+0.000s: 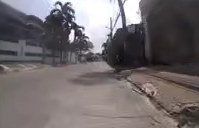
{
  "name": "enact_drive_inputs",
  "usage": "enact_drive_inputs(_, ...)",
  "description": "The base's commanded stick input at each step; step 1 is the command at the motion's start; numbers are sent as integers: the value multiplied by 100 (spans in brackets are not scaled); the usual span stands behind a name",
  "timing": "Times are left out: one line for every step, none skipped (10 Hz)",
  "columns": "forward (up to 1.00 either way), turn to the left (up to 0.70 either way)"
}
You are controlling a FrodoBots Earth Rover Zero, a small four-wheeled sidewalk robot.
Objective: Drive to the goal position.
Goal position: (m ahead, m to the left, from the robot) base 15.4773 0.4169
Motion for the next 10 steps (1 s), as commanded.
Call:
enact_drive_inputs(100, 0)
enact_drive_inputs(100, -16)
enact_drive_inputs(100, -37)
enact_drive_inputs(100, -40)
enact_drive_inputs(100, -35)
enact_drive_inputs(100, -15)
enact_drive_inputs(100, 0)
enact_drive_inputs(100, 0)
enact_drive_inputs(100, 0)
enact_drive_inputs(100, 0)
